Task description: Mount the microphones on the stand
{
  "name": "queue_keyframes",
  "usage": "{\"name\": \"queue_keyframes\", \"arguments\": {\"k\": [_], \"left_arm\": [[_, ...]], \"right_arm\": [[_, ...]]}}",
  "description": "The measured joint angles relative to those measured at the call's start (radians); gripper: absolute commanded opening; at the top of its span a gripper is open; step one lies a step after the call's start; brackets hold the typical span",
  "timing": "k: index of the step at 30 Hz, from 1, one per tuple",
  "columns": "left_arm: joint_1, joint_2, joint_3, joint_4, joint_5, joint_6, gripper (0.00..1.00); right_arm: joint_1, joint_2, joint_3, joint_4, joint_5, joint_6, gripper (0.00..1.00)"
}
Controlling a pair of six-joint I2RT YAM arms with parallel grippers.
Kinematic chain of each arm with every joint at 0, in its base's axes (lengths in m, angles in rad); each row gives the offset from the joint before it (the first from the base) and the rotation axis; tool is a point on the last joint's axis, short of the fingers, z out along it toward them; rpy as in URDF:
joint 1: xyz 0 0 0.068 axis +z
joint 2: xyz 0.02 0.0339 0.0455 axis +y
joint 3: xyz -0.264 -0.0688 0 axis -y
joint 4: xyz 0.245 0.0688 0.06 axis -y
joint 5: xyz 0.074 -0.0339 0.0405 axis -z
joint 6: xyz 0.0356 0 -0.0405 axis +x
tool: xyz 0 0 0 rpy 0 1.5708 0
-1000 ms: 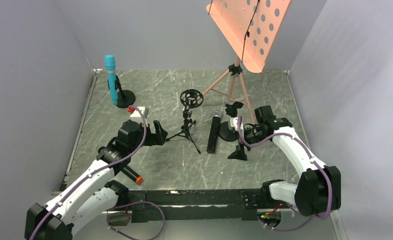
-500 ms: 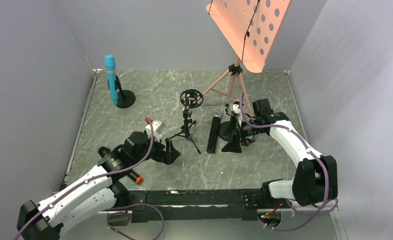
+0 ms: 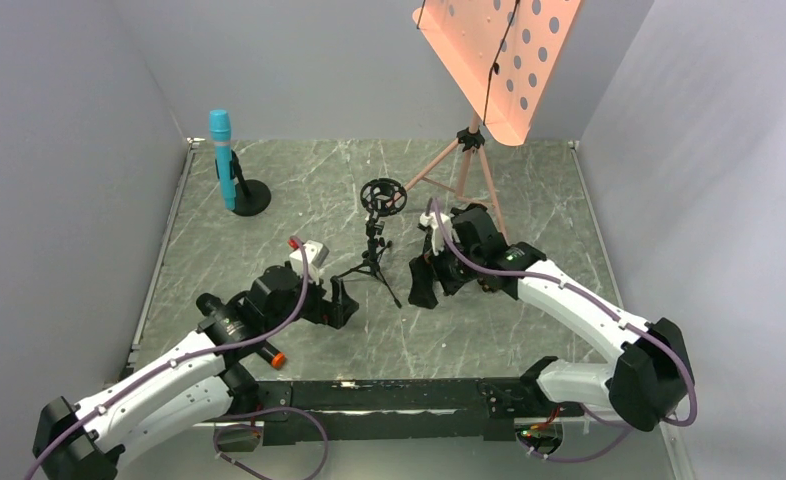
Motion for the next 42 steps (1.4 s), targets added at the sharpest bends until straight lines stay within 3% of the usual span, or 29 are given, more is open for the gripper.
{"name": "queue_keyframes", "arguments": {"k": [8,14,23,33,38,42], "left_arm": [[0.0,-0.107,0.0,-0.074,-0.073,0.0,0.99],[-0.001,-0.151,0.0,-0.124,-0.13,-0.01,0.99],[-0.002,-0.129,0.0,-0.25,-0.296,-0.119,0.99],[-0.002,-0.112,0.0,-0.285,-0.365,-0.176,0.99],[-0.002,-0.111,0.0,-0.281,-0.375,-0.177,0.99],[-0.002,-0.12,0.0,-0.293,-0.391,-0.18,0.99]], "right_arm": [[0.014,0.04,-0.03,0.135,0.229,0.269,1.0],[0.031,0.147,-0.033,0.209,0.296,0.304,1.0],[0.047,0.143,-0.051,0.239,0.35,0.306,1.0],[0.049,0.04,-0.019,0.151,0.156,0.057,1.0],[0.049,0.078,0.033,0.112,0.091,-0.003,1.0],[0.048,0.13,0.148,-0.042,-0.066,-0.136,1.0]]}}
